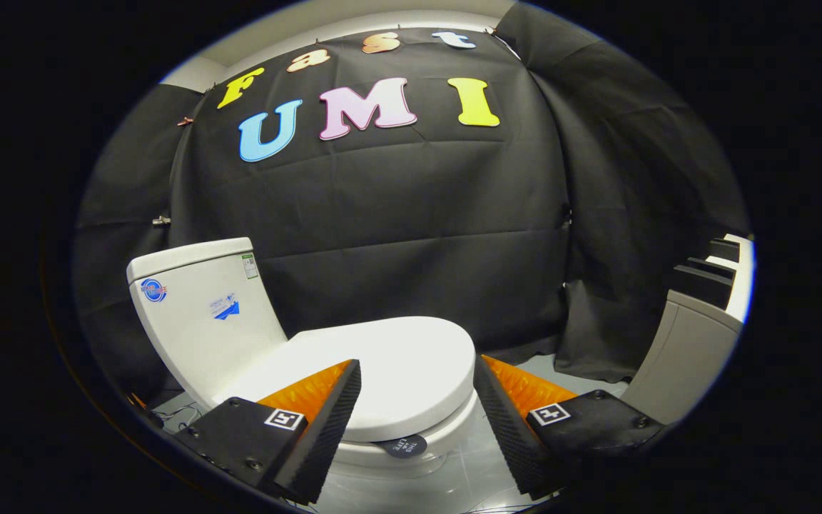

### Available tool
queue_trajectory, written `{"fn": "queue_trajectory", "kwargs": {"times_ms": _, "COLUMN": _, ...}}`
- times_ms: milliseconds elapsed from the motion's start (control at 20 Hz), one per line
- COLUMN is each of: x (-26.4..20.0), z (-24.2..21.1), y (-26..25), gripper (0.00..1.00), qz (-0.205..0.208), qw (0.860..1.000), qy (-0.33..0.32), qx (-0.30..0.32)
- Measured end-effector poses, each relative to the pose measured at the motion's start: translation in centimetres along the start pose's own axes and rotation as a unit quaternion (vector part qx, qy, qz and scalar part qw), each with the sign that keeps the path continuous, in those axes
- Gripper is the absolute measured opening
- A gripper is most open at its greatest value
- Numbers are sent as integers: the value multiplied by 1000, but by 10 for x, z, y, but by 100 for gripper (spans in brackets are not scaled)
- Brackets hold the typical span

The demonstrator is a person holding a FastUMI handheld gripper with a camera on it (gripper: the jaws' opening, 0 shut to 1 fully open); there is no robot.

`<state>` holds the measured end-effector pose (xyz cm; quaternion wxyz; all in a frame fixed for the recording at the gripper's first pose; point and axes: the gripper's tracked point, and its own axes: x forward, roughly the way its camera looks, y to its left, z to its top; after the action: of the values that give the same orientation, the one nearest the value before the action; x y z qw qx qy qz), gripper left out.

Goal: Open the toilet lid.

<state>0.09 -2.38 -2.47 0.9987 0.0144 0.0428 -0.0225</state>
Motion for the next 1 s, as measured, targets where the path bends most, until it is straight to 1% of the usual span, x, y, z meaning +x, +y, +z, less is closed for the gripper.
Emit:
{"fn": "queue_trajectory", "kwargs": {"times_ms": 300, "x": 1, "z": -19, "y": -18, "gripper": 99, "qz": -13, "qw": 999, "qy": 36, "qx": 23}}
{"fn": "queue_trajectory", "kwargs": {"times_ms": 450, "x": 2, "z": -30, "y": -26, "gripper": 99, "qz": -15, "qw": 997, "qy": 54, "qx": 47}}
{"fn": "queue_trajectory", "kwargs": {"times_ms": 600, "x": 4, "z": -47, "y": -38, "gripper": 99, "qz": -26, "qw": 994, "qy": 78, "qx": 68}}
{"fn": "queue_trajectory", "kwargs": {"times_ms": 750, "x": 6, "z": -58, "y": -48, "gripper": 99, "qz": -34, "qw": 989, "qy": 98, "qx": 104}}
{"fn": "queue_trajectory", "kwargs": {"times_ms": 900, "x": 7, "z": -77, "y": -53, "gripper": 99, "qz": -40, "qw": 983, "qy": 126, "qx": 125}}
{"fn": "queue_trajectory", "kwargs": {"times_ms": 1000, "x": 8, "z": -86, "y": -52, "gripper": 99, "qz": -38, "qw": 977, "qy": 141, "qx": 152}}
